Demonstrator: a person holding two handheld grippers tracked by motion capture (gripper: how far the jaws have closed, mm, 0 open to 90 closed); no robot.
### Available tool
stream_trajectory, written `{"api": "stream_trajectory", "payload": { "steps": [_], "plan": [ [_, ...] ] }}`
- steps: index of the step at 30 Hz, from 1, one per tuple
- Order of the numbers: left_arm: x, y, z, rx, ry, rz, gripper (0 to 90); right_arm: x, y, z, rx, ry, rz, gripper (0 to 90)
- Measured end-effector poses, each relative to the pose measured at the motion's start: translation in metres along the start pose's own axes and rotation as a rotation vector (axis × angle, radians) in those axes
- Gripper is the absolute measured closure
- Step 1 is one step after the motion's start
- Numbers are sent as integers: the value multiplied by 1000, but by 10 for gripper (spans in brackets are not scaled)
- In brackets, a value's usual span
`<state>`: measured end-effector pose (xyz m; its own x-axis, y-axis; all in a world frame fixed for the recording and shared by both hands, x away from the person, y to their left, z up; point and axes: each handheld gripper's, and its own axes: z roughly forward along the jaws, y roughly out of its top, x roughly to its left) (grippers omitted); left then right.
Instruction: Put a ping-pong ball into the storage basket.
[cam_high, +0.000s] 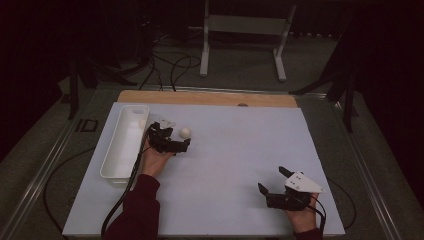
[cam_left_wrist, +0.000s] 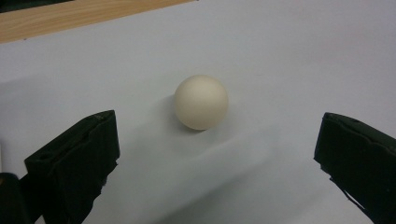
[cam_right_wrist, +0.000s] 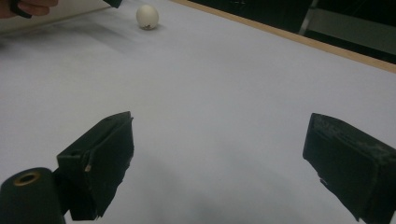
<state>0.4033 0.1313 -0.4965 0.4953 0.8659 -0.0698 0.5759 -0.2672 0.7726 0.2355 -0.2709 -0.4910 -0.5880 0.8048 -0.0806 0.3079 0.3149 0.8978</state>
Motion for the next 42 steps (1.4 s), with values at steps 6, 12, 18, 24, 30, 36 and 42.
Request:
{"api": "stream_trajectory", "payload": {
  "steps": [6,12,18,24,30,36,42],
  "plan": [
    [2,-2,4,0,2,-5,9,0,0,0,0,0,0,84],
    [2,-2,6,4,9,-2,10,0,0,0,0,0,-1,84],
    [2,-3,10,9,9,0,11,0,0,0,0,0,-1,84],
    [1,-3,14,14,3,-8,11,0,0,0,-1,0,0,84],
    [3,-4,17,12,9,-25,11,0,0,0,-2,-1,0,84],
    [4,-3,18,3,14,-31,12,0,0,0,-1,0,0,84],
    [4,-3,19,-4,16,-36,19,0,0,0,0,0,0,85]
  ]
}}
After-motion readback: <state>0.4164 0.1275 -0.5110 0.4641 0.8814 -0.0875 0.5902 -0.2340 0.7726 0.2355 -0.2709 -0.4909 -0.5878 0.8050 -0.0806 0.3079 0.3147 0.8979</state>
